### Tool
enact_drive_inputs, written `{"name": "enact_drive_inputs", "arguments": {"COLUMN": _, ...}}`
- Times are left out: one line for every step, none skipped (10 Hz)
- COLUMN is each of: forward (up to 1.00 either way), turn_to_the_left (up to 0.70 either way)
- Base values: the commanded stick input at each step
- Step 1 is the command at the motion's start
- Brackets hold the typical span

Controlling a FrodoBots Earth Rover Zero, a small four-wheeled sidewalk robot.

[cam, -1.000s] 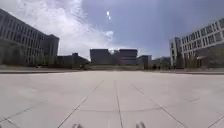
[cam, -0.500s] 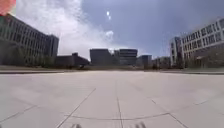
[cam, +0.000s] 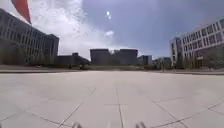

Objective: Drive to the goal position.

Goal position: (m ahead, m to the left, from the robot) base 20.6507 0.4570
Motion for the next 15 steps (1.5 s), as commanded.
{"name": "enact_drive_inputs", "arguments": {"forward": 0.45, "turn_to_the_left": 0.03}}
{"name": "enact_drive_inputs", "arguments": {"forward": 0.45, "turn_to_the_left": 0.03}}
{"name": "enact_drive_inputs", "arguments": {"forward": 0.45, "turn_to_the_left": 0.03}}
{"name": "enact_drive_inputs", "arguments": {"forward": 0.45, "turn_to_the_left": 0.03}}
{"name": "enact_drive_inputs", "arguments": {"forward": 0.45, "turn_to_the_left": 0.03}}
{"name": "enact_drive_inputs", "arguments": {"forward": 0.45, "turn_to_the_left": 0.03}}
{"name": "enact_drive_inputs", "arguments": {"forward": 0.45, "turn_to_the_left": 0.03}}
{"name": "enact_drive_inputs", "arguments": {"forward": 0.45, "turn_to_the_left": 0.03}}
{"name": "enact_drive_inputs", "arguments": {"forward": 0.45, "turn_to_the_left": 0.03}}
{"name": "enact_drive_inputs", "arguments": {"forward": 0.45, "turn_to_the_left": 0.03}}
{"name": "enact_drive_inputs", "arguments": {"forward": 0.45, "turn_to_the_left": 0.03}}
{"name": "enact_drive_inputs", "arguments": {"forward": 0.45, "turn_to_the_left": 0.03}}
{"name": "enact_drive_inputs", "arguments": {"forward": 0.45, "turn_to_the_left": 0.03}}
{"name": "enact_drive_inputs", "arguments": {"forward": 0.45, "turn_to_the_left": 0.03}}
{"name": "enact_drive_inputs", "arguments": {"forward": 0.45, "turn_to_the_left": 0.03}}
